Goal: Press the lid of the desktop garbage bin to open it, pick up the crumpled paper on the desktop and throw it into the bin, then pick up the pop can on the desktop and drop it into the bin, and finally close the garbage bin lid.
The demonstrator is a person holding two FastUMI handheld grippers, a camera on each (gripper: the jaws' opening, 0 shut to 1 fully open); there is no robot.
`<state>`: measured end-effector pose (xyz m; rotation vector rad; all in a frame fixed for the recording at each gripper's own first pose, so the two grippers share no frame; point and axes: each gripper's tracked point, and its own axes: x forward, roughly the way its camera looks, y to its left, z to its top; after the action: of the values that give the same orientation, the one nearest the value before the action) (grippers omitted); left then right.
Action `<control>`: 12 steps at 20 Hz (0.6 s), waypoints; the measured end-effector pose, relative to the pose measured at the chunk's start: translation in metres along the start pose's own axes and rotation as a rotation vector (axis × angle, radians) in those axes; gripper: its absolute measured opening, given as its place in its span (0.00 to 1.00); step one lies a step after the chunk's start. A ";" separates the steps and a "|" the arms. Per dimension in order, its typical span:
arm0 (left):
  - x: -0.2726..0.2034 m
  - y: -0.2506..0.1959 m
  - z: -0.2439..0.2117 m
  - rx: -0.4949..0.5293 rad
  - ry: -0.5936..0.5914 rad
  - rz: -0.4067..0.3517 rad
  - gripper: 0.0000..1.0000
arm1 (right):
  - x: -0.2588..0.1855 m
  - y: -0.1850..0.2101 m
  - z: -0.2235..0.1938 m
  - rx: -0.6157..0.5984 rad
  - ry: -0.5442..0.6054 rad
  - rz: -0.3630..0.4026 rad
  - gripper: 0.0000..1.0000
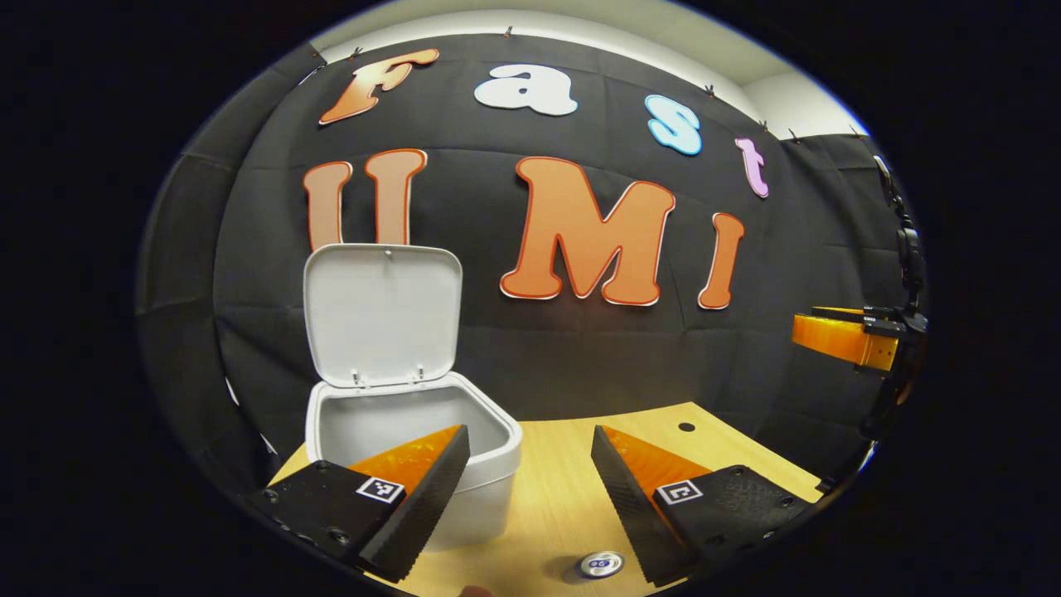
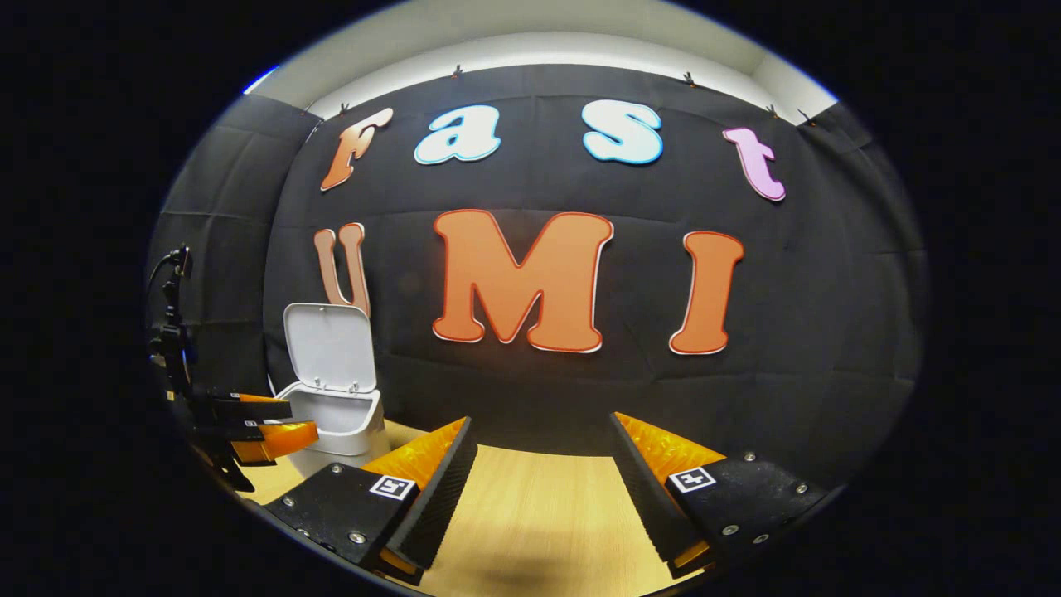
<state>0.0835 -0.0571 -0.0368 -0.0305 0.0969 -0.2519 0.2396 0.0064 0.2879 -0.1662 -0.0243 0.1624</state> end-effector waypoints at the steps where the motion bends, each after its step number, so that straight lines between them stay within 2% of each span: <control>1: 0.000 -0.006 -0.006 0.007 0.000 -0.013 0.94 | -0.001 -0.006 -0.006 0.002 0.016 -0.007 0.95; 5: 0.002 -0.032 -0.042 0.027 0.049 -0.086 0.94 | -0.009 -0.019 -0.019 0.000 0.042 -0.024 0.95; 9: 0.005 -0.048 -0.093 0.052 0.157 -0.128 0.94 | -0.013 -0.027 -0.021 0.007 0.045 -0.031 0.95; 12: 0.001 -0.067 -0.125 0.061 0.182 -0.184 0.95 | -0.016 -0.035 -0.023 0.009 0.046 -0.043 0.95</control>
<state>0.0555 -0.1242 -0.1584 0.0446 0.2679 -0.4415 0.2307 -0.0338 0.2712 -0.1601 0.0188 0.1162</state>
